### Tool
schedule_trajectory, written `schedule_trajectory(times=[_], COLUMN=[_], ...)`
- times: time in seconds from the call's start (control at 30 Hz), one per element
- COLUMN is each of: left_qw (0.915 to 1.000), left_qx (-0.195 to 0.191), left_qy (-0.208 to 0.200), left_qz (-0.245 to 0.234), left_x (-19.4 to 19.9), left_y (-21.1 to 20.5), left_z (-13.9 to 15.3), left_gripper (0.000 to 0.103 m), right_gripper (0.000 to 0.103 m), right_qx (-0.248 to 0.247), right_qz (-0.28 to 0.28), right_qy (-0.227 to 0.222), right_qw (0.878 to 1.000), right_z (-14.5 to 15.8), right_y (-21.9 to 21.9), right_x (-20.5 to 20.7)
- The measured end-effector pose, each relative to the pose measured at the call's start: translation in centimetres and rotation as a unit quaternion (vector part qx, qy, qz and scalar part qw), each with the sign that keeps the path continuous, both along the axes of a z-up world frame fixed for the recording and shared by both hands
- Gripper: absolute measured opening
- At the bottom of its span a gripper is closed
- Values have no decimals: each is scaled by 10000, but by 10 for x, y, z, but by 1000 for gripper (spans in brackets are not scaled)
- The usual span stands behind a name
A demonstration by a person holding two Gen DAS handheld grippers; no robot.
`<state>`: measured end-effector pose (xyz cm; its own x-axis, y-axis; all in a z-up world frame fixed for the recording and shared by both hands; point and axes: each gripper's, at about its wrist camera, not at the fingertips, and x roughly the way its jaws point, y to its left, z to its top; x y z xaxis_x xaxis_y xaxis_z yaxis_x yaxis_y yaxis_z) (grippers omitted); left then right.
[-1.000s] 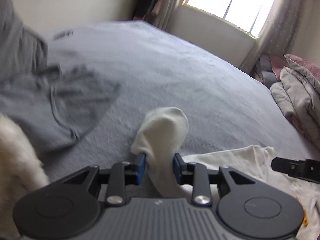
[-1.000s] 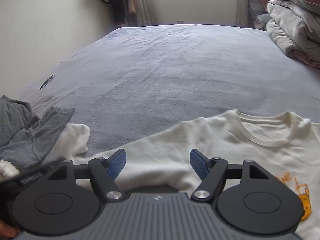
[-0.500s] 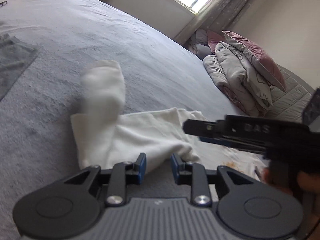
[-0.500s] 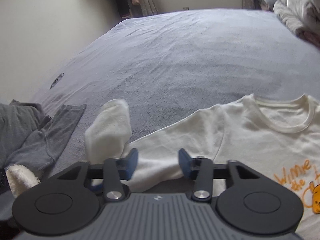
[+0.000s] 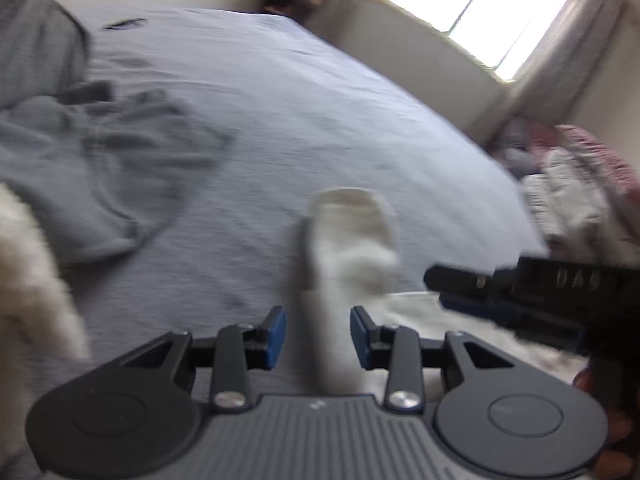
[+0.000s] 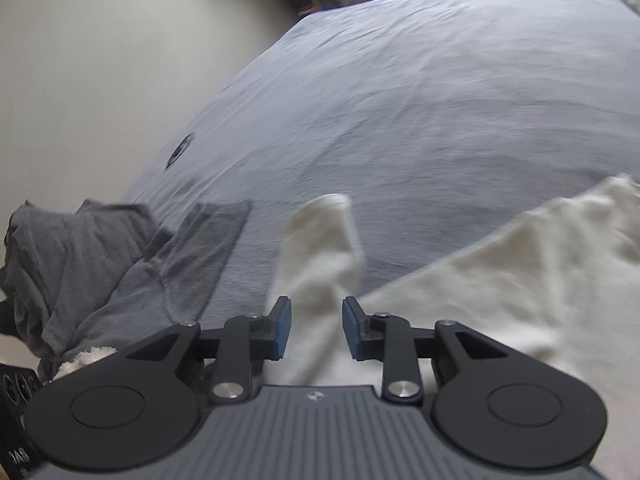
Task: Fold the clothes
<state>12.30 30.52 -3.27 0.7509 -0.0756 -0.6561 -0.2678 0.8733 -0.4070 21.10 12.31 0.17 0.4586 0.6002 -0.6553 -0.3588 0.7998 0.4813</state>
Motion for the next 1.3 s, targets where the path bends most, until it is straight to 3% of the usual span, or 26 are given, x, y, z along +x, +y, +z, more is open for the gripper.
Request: schedule_trajectory(times=[0.17,0.37,0.43,0.47,0.5,0.57,0.7,0.87,1.1,1.3], left_qw=[9995,9988,9988,9987,9987,9989,9990,9963,9864,9778], left_qx=[227,129,137,133,113,36,-218,-822,-1567,-1999], left_qy=[234,451,456,461,464,447,356,112,-386,-485], left_qz=[18,-104,-148,-159,-157,-142,-148,-233,-325,-401], left_x=[1,5,5,6,6,7,8,11,13,16], left_y=[1,6,5,5,6,7,12,16,13,9], left_z=[-2,-7,-7,-8,-8,-8,-9,-11,-14,-18], left_gripper=[51,55,57,57,57,57,57,57,55,55], right_gripper=[34,38,35,26,13,2,2,2,2,3], right_qx=[-261,-920,-1124,-1201,-1152,-880,-46,1016,1393,1498], right_qz=[390,588,663,693,715,705,513,369,415,798], right_qy=[-4,12,-172,-286,-357,-417,-313,-62,-31,-152], right_qw=[9989,9940,9913,9899,9901,9927,9982,9941,9894,9854], right_z=[-8,-32,-37,-38,-38,-37,-35,-34,-40,-39], right_y=[45,76,79,79,75,61,17,-42,-73,-67], right_x=[19,31,29,27,25,23,22,15,-15,-36])
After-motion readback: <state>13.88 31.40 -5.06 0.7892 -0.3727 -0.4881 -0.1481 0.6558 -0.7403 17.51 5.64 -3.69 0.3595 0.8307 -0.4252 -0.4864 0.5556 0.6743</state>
